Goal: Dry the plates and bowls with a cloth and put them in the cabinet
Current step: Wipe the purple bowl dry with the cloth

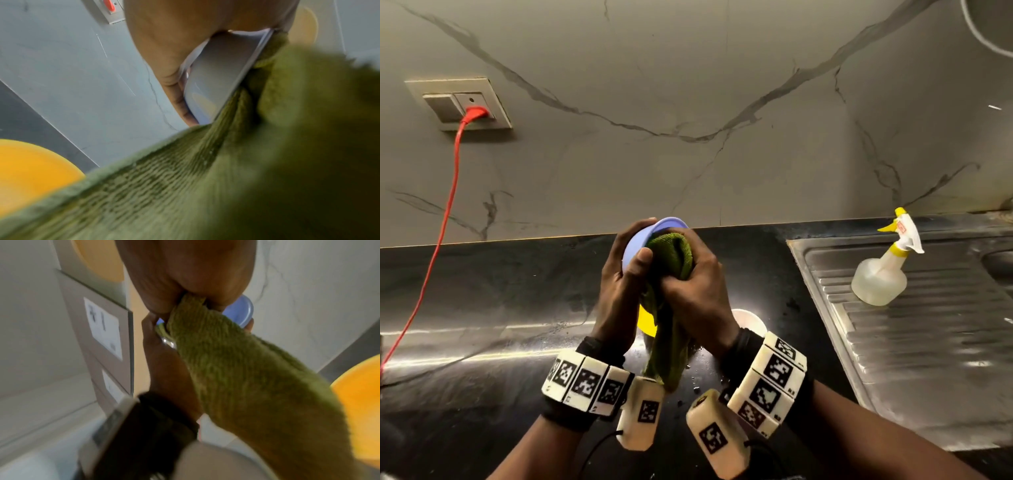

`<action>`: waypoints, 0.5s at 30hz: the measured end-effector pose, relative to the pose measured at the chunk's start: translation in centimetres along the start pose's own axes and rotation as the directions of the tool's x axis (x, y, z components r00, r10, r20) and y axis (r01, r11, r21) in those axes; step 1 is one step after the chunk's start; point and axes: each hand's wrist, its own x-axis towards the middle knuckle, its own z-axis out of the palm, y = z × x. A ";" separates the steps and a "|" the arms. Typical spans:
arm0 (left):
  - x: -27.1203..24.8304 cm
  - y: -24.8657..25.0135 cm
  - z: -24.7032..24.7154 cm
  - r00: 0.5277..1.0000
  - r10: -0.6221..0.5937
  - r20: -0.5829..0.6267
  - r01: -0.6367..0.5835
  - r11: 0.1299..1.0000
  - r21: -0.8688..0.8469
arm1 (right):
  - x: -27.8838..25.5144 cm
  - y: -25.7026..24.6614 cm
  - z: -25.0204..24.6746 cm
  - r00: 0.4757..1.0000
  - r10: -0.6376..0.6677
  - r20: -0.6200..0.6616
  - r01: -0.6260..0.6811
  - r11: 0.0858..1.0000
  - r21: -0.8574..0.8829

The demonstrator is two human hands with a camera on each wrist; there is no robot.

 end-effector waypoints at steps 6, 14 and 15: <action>0.2 -0.3 -0.8 0.999 0.016 -0.035 -0.016 1.000 0.017 | -1.9 2.1 -0.9 0.940 -0.247 0.237 0.309 0.910 -0.276; -0.3 0.0 0.2 1.000 -0.002 0.024 0.002 1.000 -0.007 | 2.3 2.3 -3.6 0.716 -0.531 0.453 0.684 0.402 -0.609; -0.3 0.1 0.4 1.000 0.004 0.030 -0.003 1.000 -0.010 | 2.5 2.0 -3.4 0.713 -0.558 0.425 0.677 0.390 -0.624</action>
